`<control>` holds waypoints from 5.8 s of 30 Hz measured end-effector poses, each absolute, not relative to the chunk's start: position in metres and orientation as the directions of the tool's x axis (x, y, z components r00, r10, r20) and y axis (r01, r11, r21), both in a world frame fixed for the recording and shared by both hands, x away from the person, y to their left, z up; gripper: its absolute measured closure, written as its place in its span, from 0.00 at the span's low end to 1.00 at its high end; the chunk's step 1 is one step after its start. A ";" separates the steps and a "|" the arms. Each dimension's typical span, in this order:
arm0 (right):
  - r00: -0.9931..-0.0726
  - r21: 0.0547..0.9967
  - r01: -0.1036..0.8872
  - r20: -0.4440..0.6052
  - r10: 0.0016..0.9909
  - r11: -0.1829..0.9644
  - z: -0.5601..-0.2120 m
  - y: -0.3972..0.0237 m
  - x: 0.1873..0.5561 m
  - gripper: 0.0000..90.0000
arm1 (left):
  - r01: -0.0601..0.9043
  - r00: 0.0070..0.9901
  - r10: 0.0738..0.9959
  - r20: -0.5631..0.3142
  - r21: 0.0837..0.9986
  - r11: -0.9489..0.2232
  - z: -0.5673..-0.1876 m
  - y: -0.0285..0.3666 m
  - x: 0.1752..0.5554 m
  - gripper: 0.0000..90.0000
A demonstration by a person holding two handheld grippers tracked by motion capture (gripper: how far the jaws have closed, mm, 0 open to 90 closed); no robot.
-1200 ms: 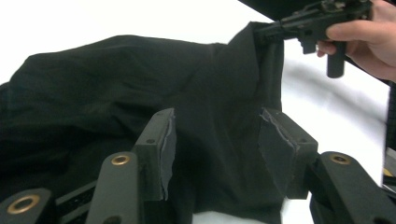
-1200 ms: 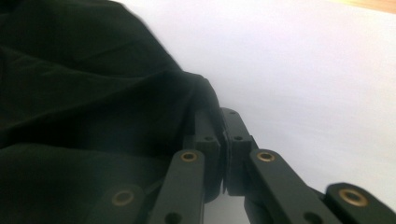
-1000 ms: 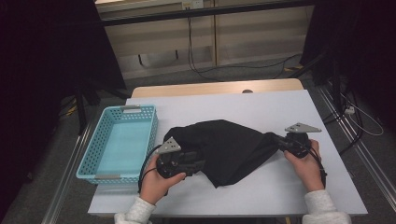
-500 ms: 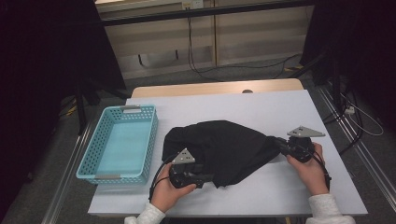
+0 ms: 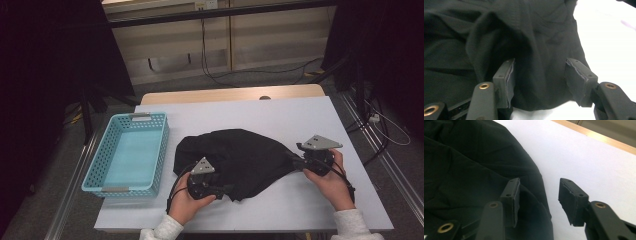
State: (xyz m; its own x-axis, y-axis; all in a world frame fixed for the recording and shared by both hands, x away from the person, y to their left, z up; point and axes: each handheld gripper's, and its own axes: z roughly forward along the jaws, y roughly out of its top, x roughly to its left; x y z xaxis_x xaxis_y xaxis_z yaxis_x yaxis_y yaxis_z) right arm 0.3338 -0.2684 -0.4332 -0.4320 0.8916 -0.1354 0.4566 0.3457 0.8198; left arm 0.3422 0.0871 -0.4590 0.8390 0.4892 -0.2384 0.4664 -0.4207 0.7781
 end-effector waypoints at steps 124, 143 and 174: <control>-0.282 0.859 0.467 -0.079 0.956 0.209 -0.439 -0.292 0.318 0.30 | 0.396 0.886 0.429 -0.178 0.770 -0.500 -0.445 0.066 0.330 0.97; -0.447 0.835 0.478 -0.036 0.894 0.272 -0.442 -0.289 0.315 0.35 | 0.508 0.761 0.572 -0.306 0.829 -0.233 -0.408 0.141 0.365 0.97; -0.614 0.745 0.418 -0.191 0.766 0.520 -0.455 -0.252 0.319 0.43 | 0.538 0.706 0.635 -0.314 0.821 -0.192 -0.411 0.153 0.373 0.97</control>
State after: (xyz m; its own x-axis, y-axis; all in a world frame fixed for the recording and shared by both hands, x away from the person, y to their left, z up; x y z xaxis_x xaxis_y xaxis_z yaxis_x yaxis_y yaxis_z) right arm 0.3188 -0.2522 -0.4552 -0.6137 0.7662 -0.1906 0.4176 0.5198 0.7452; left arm 0.3734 0.1528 -0.4115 0.7056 0.6353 -0.3140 0.5382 -0.1921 0.8207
